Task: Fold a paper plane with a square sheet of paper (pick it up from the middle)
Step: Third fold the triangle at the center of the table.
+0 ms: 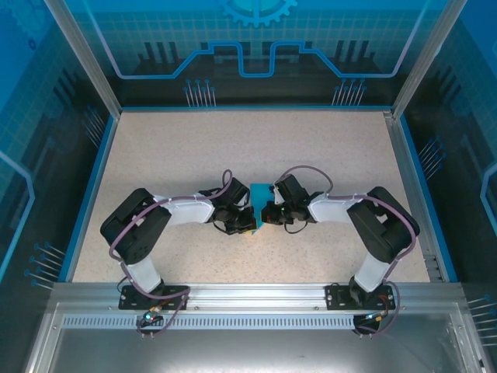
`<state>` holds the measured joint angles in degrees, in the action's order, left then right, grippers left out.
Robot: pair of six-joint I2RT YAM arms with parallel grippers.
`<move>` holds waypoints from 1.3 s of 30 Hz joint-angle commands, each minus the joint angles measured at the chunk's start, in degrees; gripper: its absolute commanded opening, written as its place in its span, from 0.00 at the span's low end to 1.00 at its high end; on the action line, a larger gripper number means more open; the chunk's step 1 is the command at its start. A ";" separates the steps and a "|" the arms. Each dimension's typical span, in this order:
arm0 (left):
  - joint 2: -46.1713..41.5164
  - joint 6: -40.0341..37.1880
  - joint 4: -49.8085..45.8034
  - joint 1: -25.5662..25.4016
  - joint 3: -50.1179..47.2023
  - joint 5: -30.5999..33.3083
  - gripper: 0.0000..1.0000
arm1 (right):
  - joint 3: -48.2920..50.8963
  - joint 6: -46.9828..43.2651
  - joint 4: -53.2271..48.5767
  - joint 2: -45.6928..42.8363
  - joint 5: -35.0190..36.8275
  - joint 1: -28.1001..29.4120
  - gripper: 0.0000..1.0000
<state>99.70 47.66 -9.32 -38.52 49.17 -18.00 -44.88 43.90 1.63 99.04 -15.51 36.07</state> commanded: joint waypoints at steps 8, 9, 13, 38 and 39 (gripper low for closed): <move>2.15 -1.42 -7.20 -0.20 -2.01 3.19 0.00 | 0.85 2.83 0.29 3.42 0.02 -9.29 0.00; 2.21 -1.43 -7.12 -0.19 -2.12 3.23 0.00 | 1.28 3.18 0.44 3.26 0.43 -10.39 0.00; 2.28 -1.38 -6.83 -0.22 -2.33 3.07 0.00 | 1.38 3.56 -0.66 2.18 2.50 -12.96 0.00; 2.32 -2.22 -7.60 -0.21 -1.44 2.97 0.00 | -2.63 -0.42 -0.87 2.99 -2.87 -7.28 0.00; 2.38 -2.22 -7.63 -0.16 -1.48 2.96 0.00 | -2.36 -0.29 -1.18 3.13 -2.34 -8.05 0.00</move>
<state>99.88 46.44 -8.54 -38.52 49.17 -17.37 -46.63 44.01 1.30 100.86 -18.11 29.63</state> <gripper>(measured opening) 0.049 0.041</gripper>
